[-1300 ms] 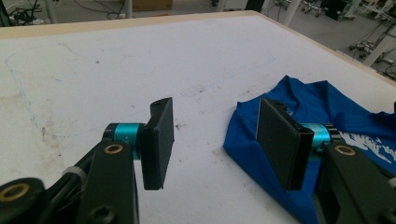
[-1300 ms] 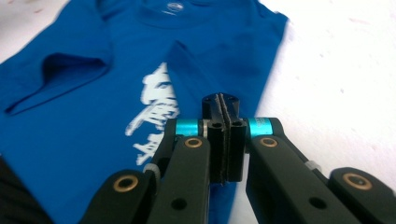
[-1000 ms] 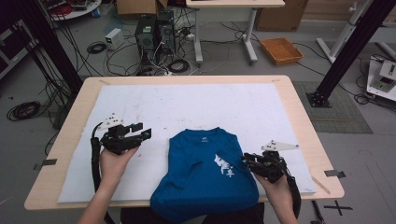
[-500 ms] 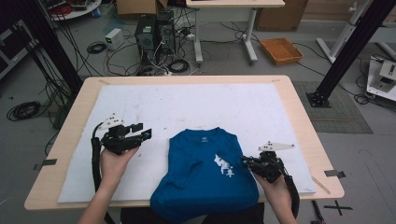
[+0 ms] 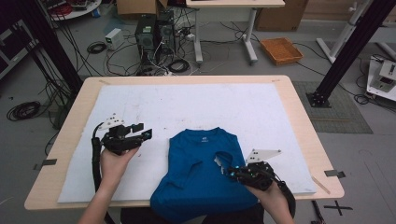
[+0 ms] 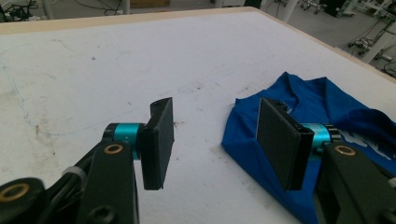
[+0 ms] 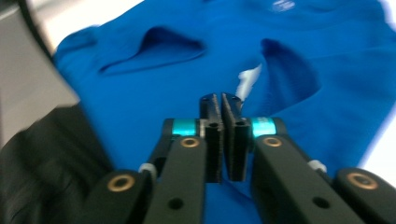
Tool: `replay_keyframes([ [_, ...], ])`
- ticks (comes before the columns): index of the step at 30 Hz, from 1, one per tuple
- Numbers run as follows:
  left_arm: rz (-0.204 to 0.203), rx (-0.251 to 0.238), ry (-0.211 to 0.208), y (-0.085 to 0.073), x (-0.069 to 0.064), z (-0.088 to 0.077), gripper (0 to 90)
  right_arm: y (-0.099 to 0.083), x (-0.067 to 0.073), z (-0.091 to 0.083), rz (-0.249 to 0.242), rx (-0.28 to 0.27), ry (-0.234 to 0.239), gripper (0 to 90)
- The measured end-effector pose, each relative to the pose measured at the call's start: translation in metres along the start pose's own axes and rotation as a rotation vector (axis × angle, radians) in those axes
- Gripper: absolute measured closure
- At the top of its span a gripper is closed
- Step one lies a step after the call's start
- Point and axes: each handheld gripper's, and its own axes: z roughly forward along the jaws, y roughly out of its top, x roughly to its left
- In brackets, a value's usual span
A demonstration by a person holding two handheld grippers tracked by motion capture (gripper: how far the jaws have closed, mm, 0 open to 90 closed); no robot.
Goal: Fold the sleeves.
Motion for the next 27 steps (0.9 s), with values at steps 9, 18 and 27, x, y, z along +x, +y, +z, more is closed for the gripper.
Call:
replay_keyframes([
  [9, 0.007, 0.008, -0.012, 0.000, -0.002, 0.002, 46.5, 0.003, -0.010, -0.009, -0.001, -0.064, -0.031, 74.2],
  [18, 0.014, 0.017, -0.010, -0.001, -0.003, 0.004, 46.6, -0.004, -0.006, -0.001, -0.011, -0.025, -0.168, 69.1],
  [27, 0.010, 0.018, -0.010, -0.001, -0.003, 0.004, 46.6, -0.007, 0.003, 0.010, -0.071, 0.067, -0.208, 88.7],
])
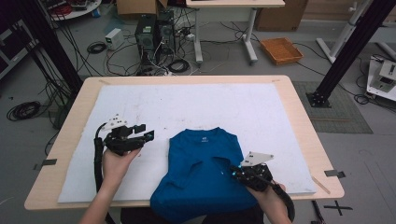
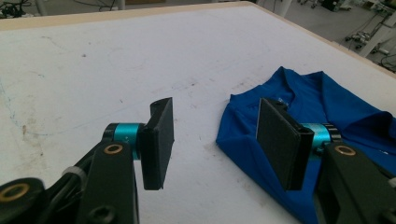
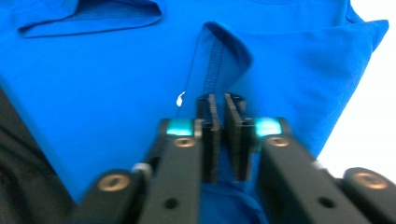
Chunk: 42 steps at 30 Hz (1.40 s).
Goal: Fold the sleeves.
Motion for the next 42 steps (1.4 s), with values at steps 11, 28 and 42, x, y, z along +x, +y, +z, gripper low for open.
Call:
replay_keyframes([
  [11, 0.005, 0.002, -0.007, 0.000, -0.001, 0.002, 46.5, -0.006, 0.004, -0.007, -0.073, 0.030, 0.126, 76.4],
  [28, -0.030, 0.193, -0.081, -0.011, -0.033, 0.045, 47.3, 0.021, -0.075, 0.002, 0.257, -0.138, -0.032, 60.7],
  [42, 0.024, 0.194, -0.038, -0.017, -0.033, 0.056, 87.4, 0.020, -0.088, 0.008, 0.312, -0.163, -0.068, 60.5],
])
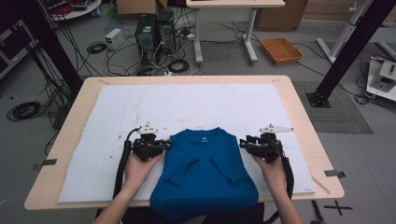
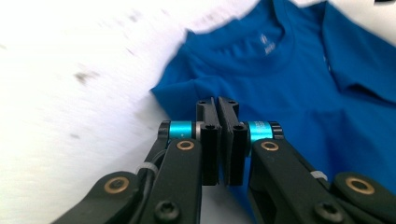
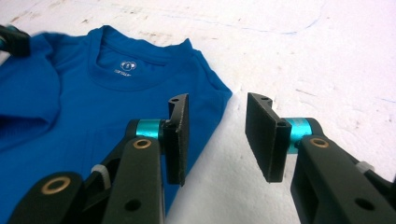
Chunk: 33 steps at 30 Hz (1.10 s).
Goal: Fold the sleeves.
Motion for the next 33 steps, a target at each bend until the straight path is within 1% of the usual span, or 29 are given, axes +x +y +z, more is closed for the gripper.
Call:
replay_keyframes([
  [3, -0.005, -0.010, 0.011, 0.001, 0.008, -0.006, 87.2, 0.000, -0.002, 0.000, -0.001, -0.004, -0.004, 60.5],
  [4, -0.008, -0.006, 0.026, 0.001, 0.011, -0.007, 87.2, 0.000, -0.003, 0.000, 0.003, -0.004, -0.004, 60.6],
  [5, -0.011, -0.001, 0.032, 0.000, 0.014, -0.007, 87.1, 0.000, -0.003, 0.000, 0.004, -0.003, -0.004, 60.6],
  [6, -0.017, 0.004, 0.030, 0.000, 0.016, -0.007, 87.1, 0.001, -0.003, 0.001, 0.002, -0.004, -0.007, 60.7],
  [7, -0.019, 0.013, 0.033, -0.001, 0.018, -0.007, 87.0, 0.001, -0.003, 0.001, 0.004, -0.004, -0.010, 60.6],
  [10, -0.022, 0.036, 0.071, -0.002, 0.019, -0.006, 85.9, 0.002, -0.004, 0.003, 0.016, -0.006, -0.016, 60.6],
  [12, -0.029, 0.039, 0.086, -0.003, 0.021, -0.006, 85.2, 0.003, -0.006, 0.006, 0.026, -0.002, -0.020, 60.4],
  [13, -0.038, 0.042, 0.089, -0.004, 0.022, -0.007, 82.3, 0.003, -0.007, 0.008, 0.034, 0.005, -0.029, 60.0],
  [15, -0.076, 0.032, 0.077, -0.006, 0.025, -0.008, 71.6, 0.003, -0.009, 0.012, 0.059, 0.017, -0.028, 58.5],
  [17, -0.079, 0.028, 0.061, -0.007, 0.026, -0.009, 68.3, 0.002, -0.009, 0.017, 0.066, 0.034, -0.010, 58.0],
  [18, -0.078, 0.033, 0.053, -0.007, 0.025, -0.007, 66.0, 0.002, -0.008, 0.020, 0.056, 0.052, -0.009, 58.1],
  [19, -0.083, 0.035, 0.046, -0.007, 0.024, -0.006, 62.4, 0.001, -0.007, 0.024, 0.051, 0.066, 0.007, 58.1],
  [20, -0.087, 0.038, 0.038, -0.008, 0.023, -0.005, 61.3, 0.001, -0.006, 0.025, 0.049, 0.071, 0.020, 58.1],
  [21, -0.080, 0.044, 0.037, -0.008, 0.022, -0.003, 60.6, 0.001, -0.004, 0.027, 0.042, 0.078, 0.027, 58.3],
  [22, -0.080, 0.051, 0.038, -0.008, 0.022, -0.001, 60.0, 0.001, -0.001, 0.029, 0.028, 0.081, 0.029, 58.8],
  [23, -0.082, 0.055, 0.040, -0.008, 0.021, 0.001, 59.9, 0.002, 0.001, 0.030, 0.015, 0.090, 0.037, 61.8],
  [24, -0.079, 0.064, 0.042, -0.008, 0.021, 0.002, 60.4, 0.002, 0.003, 0.032, -0.004, 0.101, 0.032, 70.4],
  [25, -0.079, 0.065, 0.046, -0.009, 0.020, 0.004, 61.9, 0.002, 0.006, 0.032, -0.031, 0.109, 0.007, 79.5],
  [26, -0.075, 0.068, 0.045, -0.009, 0.020, 0.005, 64.9, 0.001, 0.007, 0.032, -0.051, 0.109, -0.017, 85.1],
  [27, -0.074, 0.070, 0.045, -0.010, 0.020, 0.006, 67.9, 0.001, 0.007, 0.032, -0.054, 0.106, -0.036, 88.1],
  [29, -0.069, 0.066, 0.041, -0.010, 0.020, 0.007, 73.4, 0.000, 0.004, 0.029, -0.034, 0.095, -0.062, 88.3],
  [31, -0.061, 0.060, 0.051, -0.009, 0.019, 0.007, 78.1, -0.001, 0.000, 0.027, -0.008, 0.089, -0.070, 88.3],
  [33, -0.056, 0.061, 0.056, -0.010, 0.019, 0.007, 80.3, -0.003, -0.003, 0.026, 0.013, 0.089, -0.081, 88.0],
])
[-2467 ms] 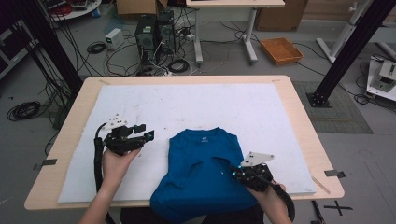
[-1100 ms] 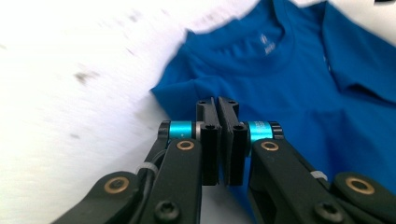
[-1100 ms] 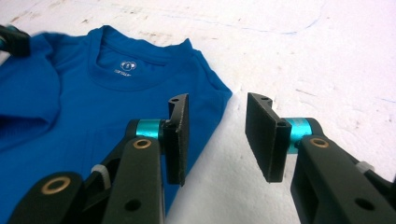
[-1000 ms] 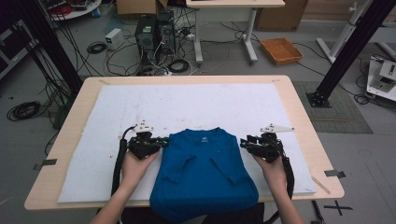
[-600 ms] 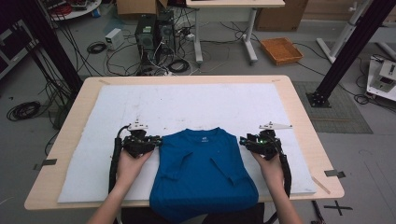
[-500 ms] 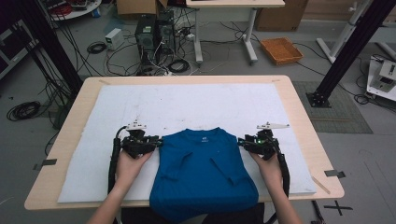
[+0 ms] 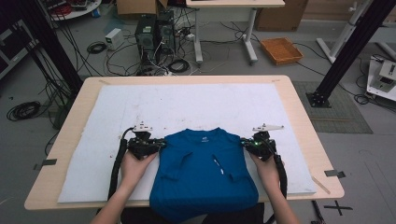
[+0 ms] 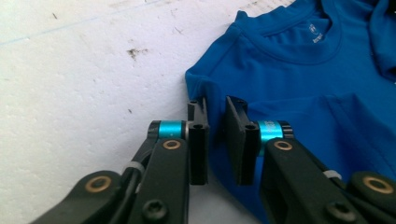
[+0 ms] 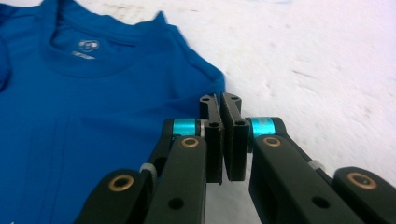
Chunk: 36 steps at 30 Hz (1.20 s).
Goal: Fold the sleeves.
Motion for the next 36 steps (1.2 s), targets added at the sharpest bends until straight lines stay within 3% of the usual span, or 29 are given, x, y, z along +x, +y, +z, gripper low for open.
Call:
replay_keyframes([
  [4, -0.010, -0.012, 0.006, 0.000, 0.001, -0.001, 80.6, -0.001, -0.005, -0.001, 0.036, -0.002, -0.006, 77.3],
  [7, -0.040, -0.034, -0.005, 0.001, 0.004, -0.001, 64.7, 0.002, -0.007, -0.004, 0.049, -0.039, 0.016, 68.7],
  [10, -0.052, -0.038, 0.009, 0.001, 0.006, 0.001, 60.1, 0.005, -0.006, 0.000, 0.041, -0.035, 0.037, 68.6],
  [12, -0.049, -0.023, 0.012, 0.000, 0.007, 0.003, 62.4, 0.005, -0.003, 0.005, 0.015, -0.009, 0.041, 73.9],
  [14, -0.015, -0.014, 0.018, 0.000, 0.005, 0.003, 74.8, 0.005, 0.000, 0.009, -0.026, 0.009, 0.033, 85.6],
  [16, 0.001, -0.024, 0.024, 0.001, 0.003, 0.003, 84.2, 0.006, 0.003, 0.010, -0.064, 0.008, 0.008, 87.5],
  [20, 0.002, -0.031, 0.036, 0.001, 0.006, 0.003, 85.7, 0.007, 0.001, 0.010, -0.086, -0.005, -0.016, 87.9],
  [32, 0.044, -0.053, 0.104, 0.012, 0.017, 0.007, 86.0, 0.018, -0.009, 0.022, -0.080, -0.027, -0.026, 88.1],
  [36, 0.021, -0.063, 0.107, 0.013, 0.020, 0.010, 85.9, 0.028, -0.008, 0.024, -0.102, -0.037, -0.030, 88.0],
])
